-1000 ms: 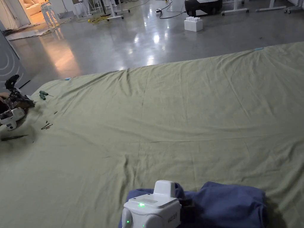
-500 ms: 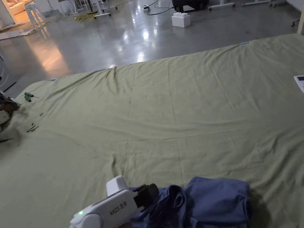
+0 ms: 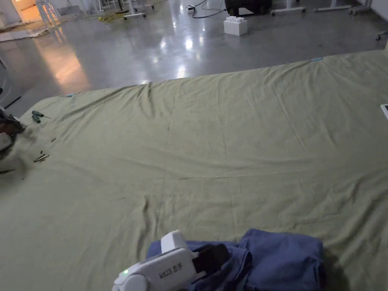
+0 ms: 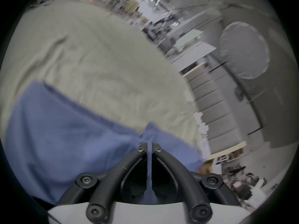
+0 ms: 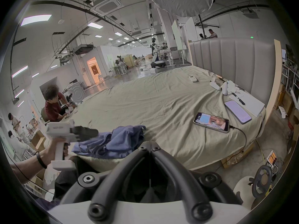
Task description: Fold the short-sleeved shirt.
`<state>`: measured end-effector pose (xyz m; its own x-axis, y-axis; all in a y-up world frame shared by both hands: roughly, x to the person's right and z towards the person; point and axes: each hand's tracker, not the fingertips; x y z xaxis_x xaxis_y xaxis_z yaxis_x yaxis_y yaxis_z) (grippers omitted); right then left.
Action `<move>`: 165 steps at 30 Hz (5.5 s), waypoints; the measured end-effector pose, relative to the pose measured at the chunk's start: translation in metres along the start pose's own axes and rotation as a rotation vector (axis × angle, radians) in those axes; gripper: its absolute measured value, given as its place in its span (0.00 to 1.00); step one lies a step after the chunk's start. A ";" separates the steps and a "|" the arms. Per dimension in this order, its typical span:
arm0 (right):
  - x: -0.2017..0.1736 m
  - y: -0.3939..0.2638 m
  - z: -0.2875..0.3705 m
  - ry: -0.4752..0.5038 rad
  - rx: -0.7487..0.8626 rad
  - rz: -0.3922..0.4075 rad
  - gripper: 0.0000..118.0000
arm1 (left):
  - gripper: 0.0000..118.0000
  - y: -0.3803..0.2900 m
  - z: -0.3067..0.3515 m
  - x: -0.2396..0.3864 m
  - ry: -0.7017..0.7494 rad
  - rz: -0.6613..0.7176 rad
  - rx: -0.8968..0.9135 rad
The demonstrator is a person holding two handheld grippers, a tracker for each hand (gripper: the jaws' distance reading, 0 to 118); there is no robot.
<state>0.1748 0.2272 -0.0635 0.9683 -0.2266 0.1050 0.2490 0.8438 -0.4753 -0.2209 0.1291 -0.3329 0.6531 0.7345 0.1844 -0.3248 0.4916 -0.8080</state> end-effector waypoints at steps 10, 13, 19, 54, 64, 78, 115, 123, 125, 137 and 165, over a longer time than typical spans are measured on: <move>-0.027 0.007 -0.018 0.054 -0.005 0.034 0.00 | 0.91 0.066 0.109 -0.118 0.172 0.232 0.169; -0.030 0.006 -0.017 0.051 -0.018 0.049 0.00 | 0.91 0.053 0.086 -0.145 0.028 0.369 0.080; -0.033 0.010 -0.010 0.016 -0.029 0.066 0.00 | 0.63 0.027 0.040 -0.141 -0.097 0.442 -0.010; 0.003 -0.013 0.003 -0.027 -0.053 -0.044 0.00 | 0.41 -0.015 -0.045 0.042 0.499 -0.477 -0.126; 0.018 -0.018 -0.004 -0.012 -0.045 -0.128 0.00 | 0.52 0.030 0.051 0.056 0.259 -0.150 0.166; 0.010 -0.027 -0.002 -0.006 -0.152 -0.014 0.00 | 0.00 -0.023 -0.054 -0.006 0.231 0.026 -0.115; -0.141 -0.035 -0.301 0.403 -0.463 -0.062 0.00 | 0.84 0.062 0.038 -0.115 -0.155 0.186 -0.200; -0.128 -0.039 -0.302 0.442 -0.464 -0.146 0.00 | 0.61 0.053 -0.025 -0.103 -0.124 0.200 -0.307; -0.125 -0.038 -0.302 0.442 -0.468 -0.190 0.00 | 0.38 0.049 -0.026 -0.094 -0.004 0.085 -0.315; -0.104 -0.022 -0.234 0.631 -0.393 -0.231 0.00 | 0.36 0.113 0.094 -0.115 0.047 0.100 -0.138; -0.087 0.074 -0.142 0.411 -0.036 -0.116 0.00 | 0.72 0.166 0.265 0.015 0.586 -0.601 0.402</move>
<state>0.1068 0.2406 -0.2316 0.8438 -0.5005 -0.1935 0.3484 0.7853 -0.5117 -0.4462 0.3461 -0.3157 0.9941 0.0046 0.1087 0.0388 0.9183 -0.3939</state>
